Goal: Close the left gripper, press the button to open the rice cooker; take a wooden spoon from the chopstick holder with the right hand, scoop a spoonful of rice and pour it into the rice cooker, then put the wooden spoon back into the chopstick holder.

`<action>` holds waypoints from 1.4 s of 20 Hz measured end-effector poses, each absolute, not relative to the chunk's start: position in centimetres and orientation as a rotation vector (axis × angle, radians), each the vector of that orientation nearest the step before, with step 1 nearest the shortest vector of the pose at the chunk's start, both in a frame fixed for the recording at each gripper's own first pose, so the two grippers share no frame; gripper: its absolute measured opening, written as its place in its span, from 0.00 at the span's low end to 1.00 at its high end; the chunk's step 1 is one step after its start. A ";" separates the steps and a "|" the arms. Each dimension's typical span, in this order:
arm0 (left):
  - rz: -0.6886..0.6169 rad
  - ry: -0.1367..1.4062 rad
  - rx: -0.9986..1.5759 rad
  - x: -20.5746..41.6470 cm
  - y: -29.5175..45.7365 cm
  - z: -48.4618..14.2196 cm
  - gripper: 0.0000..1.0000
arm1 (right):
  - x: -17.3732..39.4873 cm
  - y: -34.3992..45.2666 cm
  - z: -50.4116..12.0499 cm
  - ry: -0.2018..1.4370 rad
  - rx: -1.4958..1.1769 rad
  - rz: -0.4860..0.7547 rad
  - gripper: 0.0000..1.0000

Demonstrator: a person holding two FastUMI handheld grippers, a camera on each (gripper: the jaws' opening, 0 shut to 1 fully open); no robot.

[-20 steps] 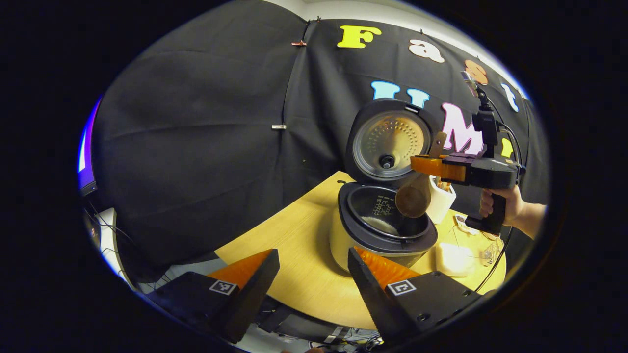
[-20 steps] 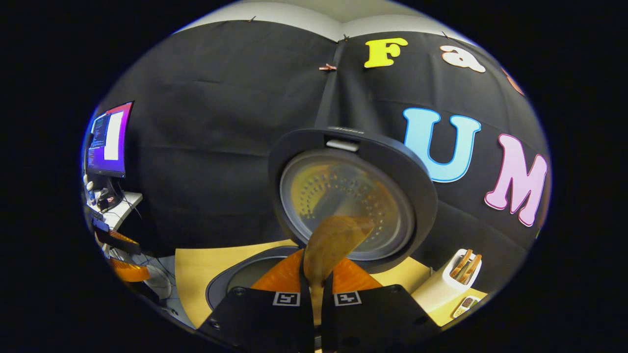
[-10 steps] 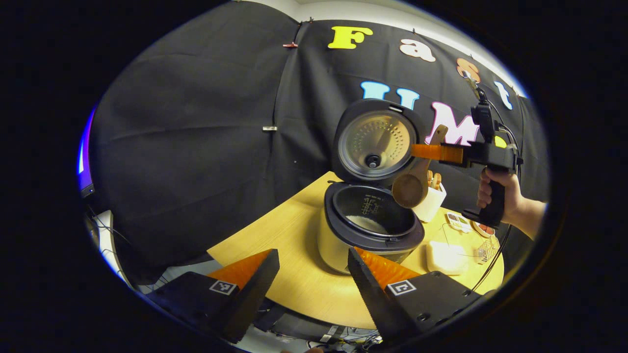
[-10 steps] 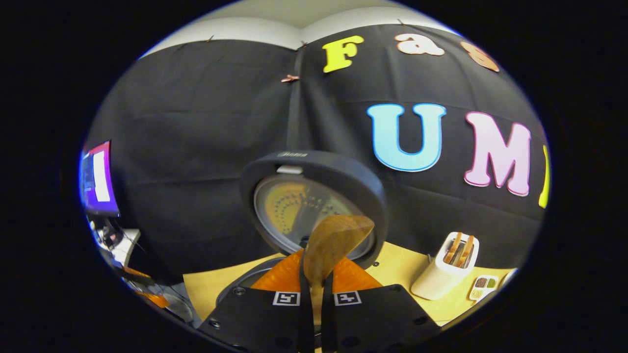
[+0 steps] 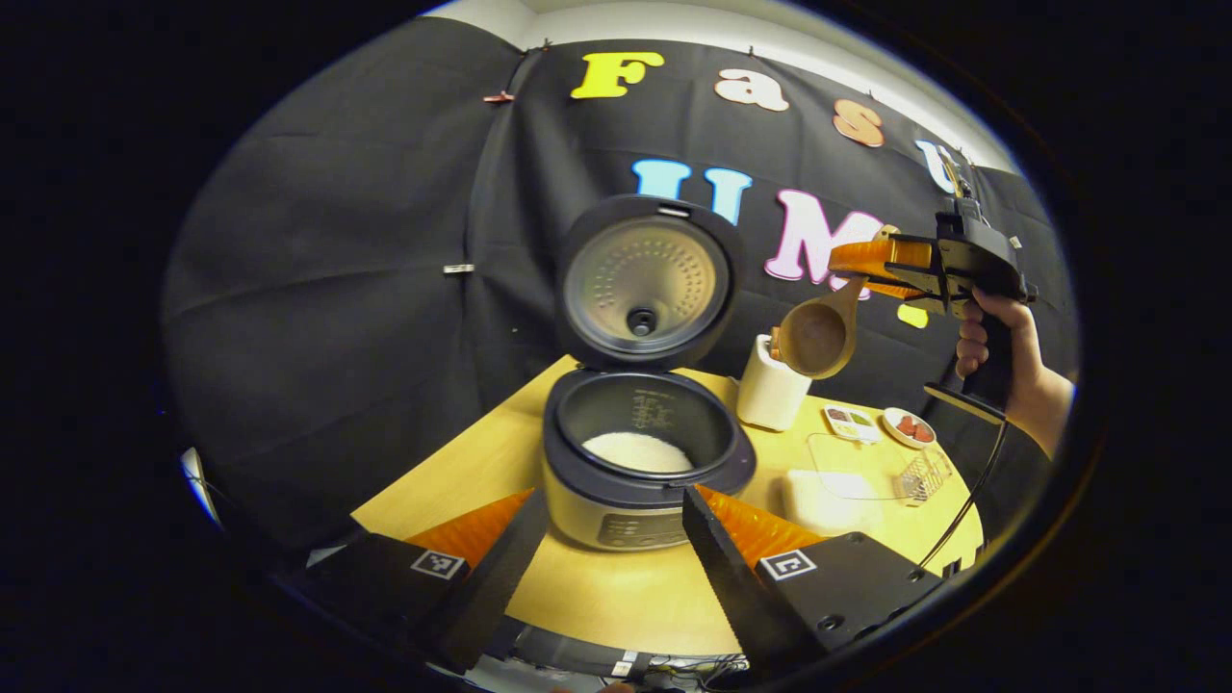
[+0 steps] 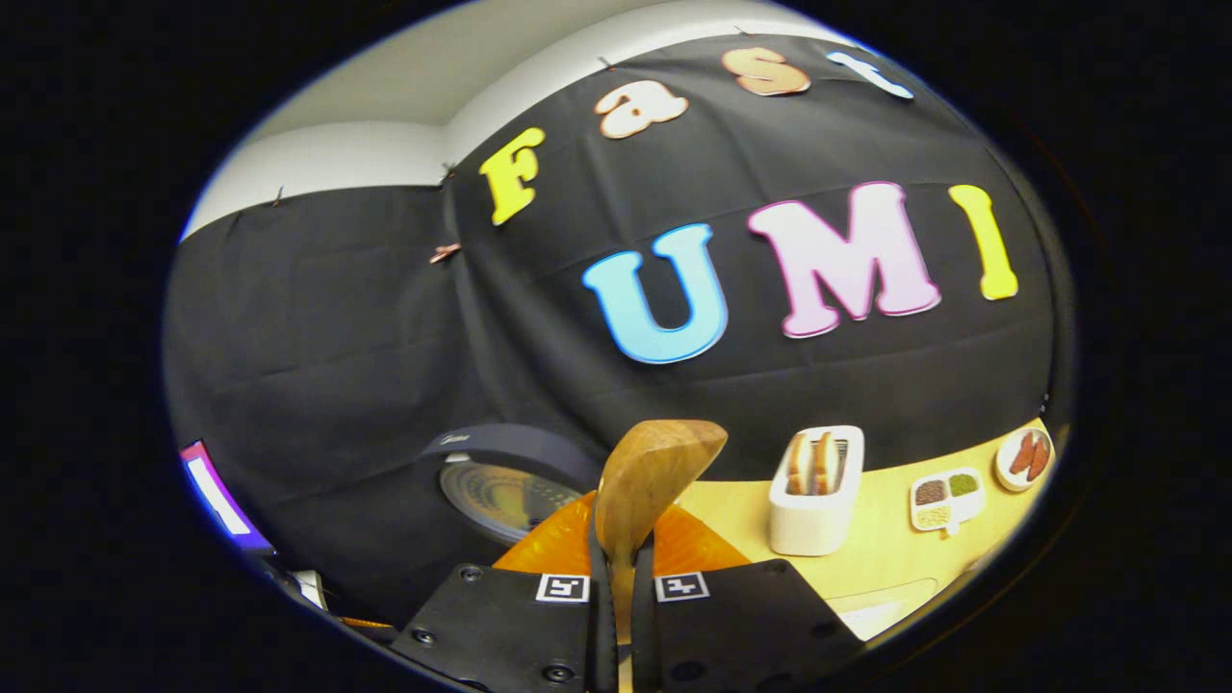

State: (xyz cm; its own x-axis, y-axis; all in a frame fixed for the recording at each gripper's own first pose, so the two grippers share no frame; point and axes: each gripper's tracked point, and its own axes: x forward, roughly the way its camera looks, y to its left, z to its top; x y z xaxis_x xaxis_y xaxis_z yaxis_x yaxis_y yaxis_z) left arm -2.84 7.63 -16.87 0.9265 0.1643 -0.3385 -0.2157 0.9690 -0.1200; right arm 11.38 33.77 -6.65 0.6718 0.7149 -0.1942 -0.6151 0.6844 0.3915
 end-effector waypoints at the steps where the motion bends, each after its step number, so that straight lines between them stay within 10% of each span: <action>1: 0.173 0.335 -0.152 -2.4 6.6 -16.8 0.96 | 12.2 31.6 -6.7 0.348 0.314 0.720 0.10; 16: 0.083 0.329 -0.168 5.0 -0.1 -13.0 0.96 | 22.7 -1.7 -11.7 0.336 0.481 0.036 0.10; 28: 0.246 0.312 -0.189 8.8 -2.2 -9.9 0.95 | 25.8 -9.9 -26.3 0.539 0.540 -0.160 0.10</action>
